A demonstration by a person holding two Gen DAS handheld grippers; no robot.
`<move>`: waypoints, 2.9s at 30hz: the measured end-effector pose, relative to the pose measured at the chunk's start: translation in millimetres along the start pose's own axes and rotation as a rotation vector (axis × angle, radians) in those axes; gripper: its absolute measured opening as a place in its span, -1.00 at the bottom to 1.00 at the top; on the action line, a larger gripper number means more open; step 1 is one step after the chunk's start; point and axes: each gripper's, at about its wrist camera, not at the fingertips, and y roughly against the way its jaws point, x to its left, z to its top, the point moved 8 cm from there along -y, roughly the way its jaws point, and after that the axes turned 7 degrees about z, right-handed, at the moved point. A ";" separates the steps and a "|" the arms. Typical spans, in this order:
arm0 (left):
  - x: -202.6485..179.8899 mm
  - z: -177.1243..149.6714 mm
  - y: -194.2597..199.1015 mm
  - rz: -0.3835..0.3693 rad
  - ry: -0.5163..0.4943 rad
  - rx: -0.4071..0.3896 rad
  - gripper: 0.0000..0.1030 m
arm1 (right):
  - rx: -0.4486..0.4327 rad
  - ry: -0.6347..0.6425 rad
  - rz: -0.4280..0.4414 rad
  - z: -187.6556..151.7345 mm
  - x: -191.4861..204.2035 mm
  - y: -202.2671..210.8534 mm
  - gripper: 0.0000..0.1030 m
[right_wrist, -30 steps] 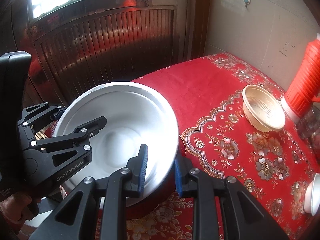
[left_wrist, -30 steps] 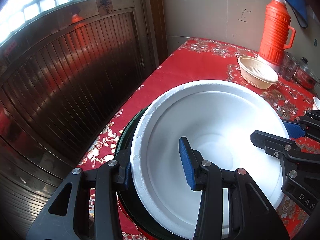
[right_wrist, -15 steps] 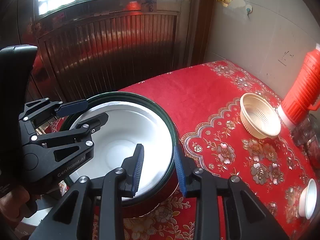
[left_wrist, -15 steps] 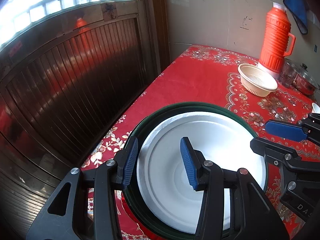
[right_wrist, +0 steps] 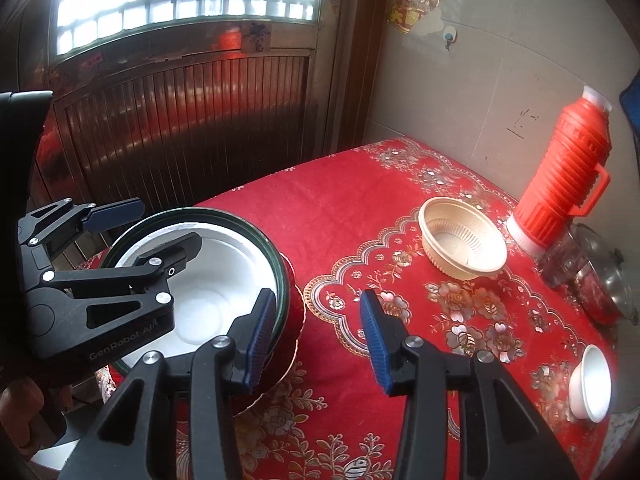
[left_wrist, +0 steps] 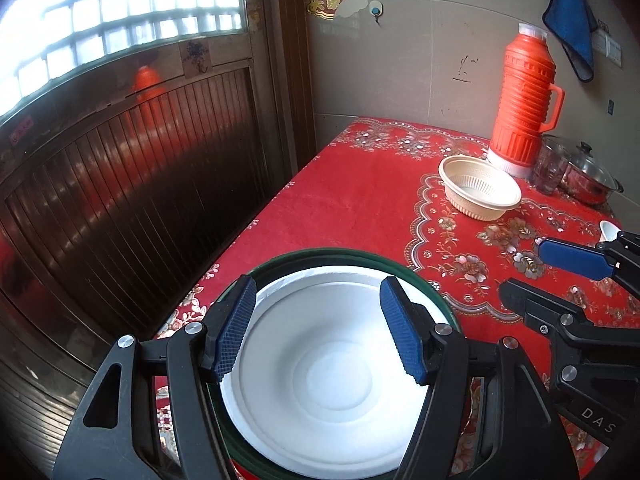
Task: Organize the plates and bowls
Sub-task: 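Lower the white bowl into the green basin and open the left gripper, then move the left gripper to the rim of the beige plastic bowl, then close the left gripper on the beige bowl rim and lift it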
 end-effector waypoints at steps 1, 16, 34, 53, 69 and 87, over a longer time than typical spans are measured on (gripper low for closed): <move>-5.8 1.0 0.0 -0.011 -0.005 0.001 0.27 | 0.000 -0.008 -0.006 -1.3 -4.7 1.8 -0.06; -89.2 13.4 5.2 -0.148 -0.090 0.020 0.27 | 0.011 -0.127 -0.121 -32.9 -79.9 32.8 0.08; -172.7 39.0 -19.2 -0.263 -0.139 0.136 0.26 | 0.056 -0.271 -0.204 -72.5 -175.3 57.0 0.10; -196.9 89.5 -133.6 -0.227 0.035 0.395 0.26 | 0.058 -0.499 0.030 -15.4 -244.2 -35.3 0.19; -200.5 93.3 -217.1 -0.144 0.063 0.523 0.26 | 0.101 -0.573 0.104 1.8 -270.1 -113.2 -0.06; -233.5 71.1 -146.6 -0.261 -0.075 0.486 -0.46 | 0.099 -0.476 0.035 -23.3 -264.5 -68.5 -0.65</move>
